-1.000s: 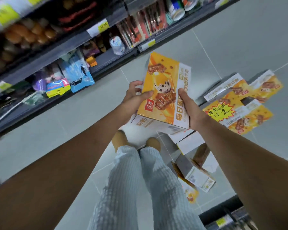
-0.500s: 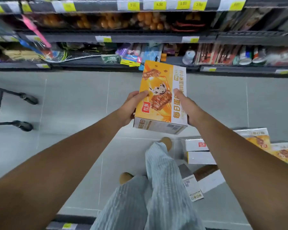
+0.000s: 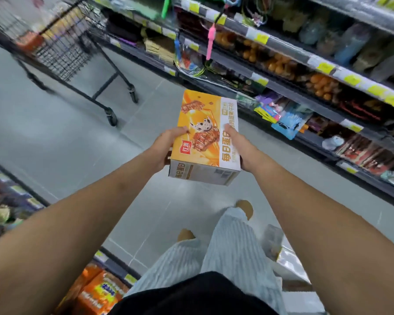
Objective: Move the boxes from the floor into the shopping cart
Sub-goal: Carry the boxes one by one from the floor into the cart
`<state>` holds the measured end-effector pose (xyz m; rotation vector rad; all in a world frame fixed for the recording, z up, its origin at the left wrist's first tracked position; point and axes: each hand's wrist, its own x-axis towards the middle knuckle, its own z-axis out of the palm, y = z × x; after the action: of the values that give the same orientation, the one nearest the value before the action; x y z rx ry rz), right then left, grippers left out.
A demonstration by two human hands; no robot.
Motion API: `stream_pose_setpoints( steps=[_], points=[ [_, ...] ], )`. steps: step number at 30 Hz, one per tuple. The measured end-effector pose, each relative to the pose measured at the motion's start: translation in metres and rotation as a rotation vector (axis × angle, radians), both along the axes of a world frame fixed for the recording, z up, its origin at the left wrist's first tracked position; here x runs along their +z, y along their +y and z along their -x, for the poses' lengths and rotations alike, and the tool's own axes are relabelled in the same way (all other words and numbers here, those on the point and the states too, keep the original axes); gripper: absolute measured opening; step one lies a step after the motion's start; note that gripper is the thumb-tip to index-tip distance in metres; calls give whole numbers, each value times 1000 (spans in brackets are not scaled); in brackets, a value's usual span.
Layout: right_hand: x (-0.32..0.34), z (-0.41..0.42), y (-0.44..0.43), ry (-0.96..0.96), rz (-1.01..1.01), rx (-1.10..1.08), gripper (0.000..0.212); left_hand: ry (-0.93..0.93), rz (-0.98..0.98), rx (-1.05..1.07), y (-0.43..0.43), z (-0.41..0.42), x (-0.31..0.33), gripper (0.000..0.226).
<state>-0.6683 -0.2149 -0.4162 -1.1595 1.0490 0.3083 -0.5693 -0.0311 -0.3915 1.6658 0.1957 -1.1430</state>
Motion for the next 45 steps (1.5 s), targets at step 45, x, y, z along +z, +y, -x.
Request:
stream_pose_setpoints(
  steps=[45],
  points=[
    [47, -683, 381, -258, 228, 623, 55, -216, -76, 541, 398, -583, 80, 30]
  ],
)
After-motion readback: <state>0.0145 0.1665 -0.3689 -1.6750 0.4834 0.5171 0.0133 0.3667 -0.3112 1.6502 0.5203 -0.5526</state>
